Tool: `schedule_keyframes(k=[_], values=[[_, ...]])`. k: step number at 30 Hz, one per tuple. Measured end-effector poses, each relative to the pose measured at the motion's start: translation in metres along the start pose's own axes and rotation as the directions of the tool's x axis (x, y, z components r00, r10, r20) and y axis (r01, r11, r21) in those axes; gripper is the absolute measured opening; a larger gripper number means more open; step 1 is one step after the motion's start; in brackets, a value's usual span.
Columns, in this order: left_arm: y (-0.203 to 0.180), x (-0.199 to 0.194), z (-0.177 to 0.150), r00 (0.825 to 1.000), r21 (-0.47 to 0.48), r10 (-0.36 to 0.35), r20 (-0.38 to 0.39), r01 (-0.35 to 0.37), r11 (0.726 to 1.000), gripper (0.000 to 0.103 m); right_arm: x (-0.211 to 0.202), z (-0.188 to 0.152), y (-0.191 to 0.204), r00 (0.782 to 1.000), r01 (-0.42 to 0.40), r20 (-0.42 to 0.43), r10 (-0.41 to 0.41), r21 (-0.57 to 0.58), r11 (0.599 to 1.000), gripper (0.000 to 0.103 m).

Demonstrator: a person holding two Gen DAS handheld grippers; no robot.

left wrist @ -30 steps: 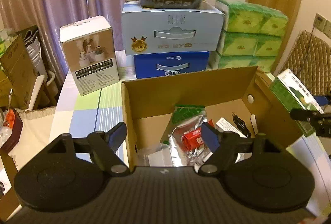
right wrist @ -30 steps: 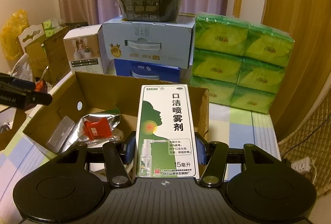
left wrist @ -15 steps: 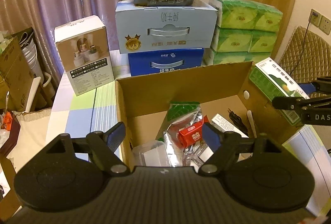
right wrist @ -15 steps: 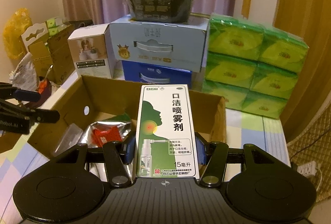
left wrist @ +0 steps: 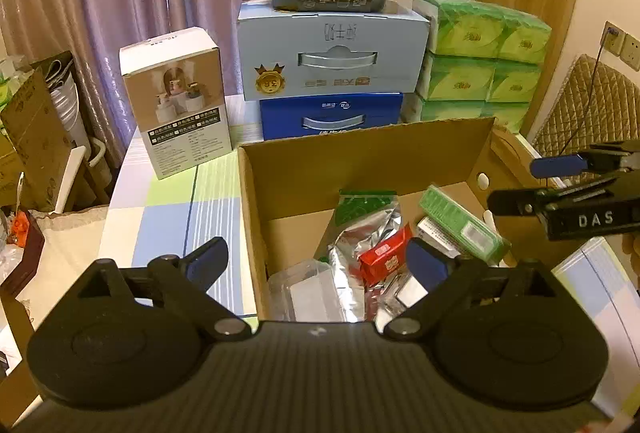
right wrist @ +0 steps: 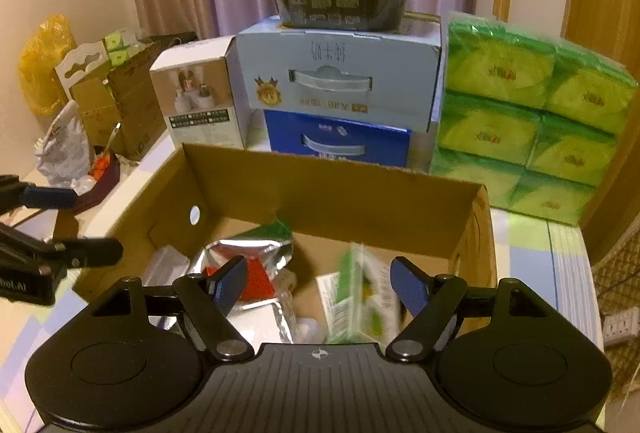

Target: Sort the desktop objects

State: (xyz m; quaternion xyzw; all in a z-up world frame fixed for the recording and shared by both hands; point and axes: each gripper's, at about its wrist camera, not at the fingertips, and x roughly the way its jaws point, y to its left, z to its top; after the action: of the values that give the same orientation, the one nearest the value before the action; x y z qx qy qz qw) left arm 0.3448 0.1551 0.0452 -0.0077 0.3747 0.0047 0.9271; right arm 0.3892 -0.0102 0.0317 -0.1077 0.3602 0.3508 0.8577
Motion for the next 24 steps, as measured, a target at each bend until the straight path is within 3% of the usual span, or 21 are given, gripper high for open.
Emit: schedule_keyframes(k=[8,13,16,24], values=[[-0.003,-0.014,-0.006,1.0,0.011,0.018,0.01,-0.018,1.0,0.098,-0.011,-0.007,-0.008,0.999,0.027,-0.029,-0.027,0.013,1.0,0.088],[-0.009,-0.029,-0.006,0.995,0.022,0.085,0.049,-0.086,0.996,0.102,-0.023,-0.007,-0.011,0.998,0.039,-0.048,-0.038,0.025,0.999,0.096],[-0.011,-0.038,-0.006,0.995,-0.002,0.094,0.046,-0.094,0.996,0.102,-0.033,-0.008,-0.01,0.998,0.043,-0.049,-0.042,0.03,0.999,0.101],[-0.015,-0.067,-0.015,0.998,-0.101,0.068,0.006,-0.067,0.993,0.102,-0.066,-0.016,0.001,0.998,0.026,-0.065,-0.021,0.074,0.997,0.101]])
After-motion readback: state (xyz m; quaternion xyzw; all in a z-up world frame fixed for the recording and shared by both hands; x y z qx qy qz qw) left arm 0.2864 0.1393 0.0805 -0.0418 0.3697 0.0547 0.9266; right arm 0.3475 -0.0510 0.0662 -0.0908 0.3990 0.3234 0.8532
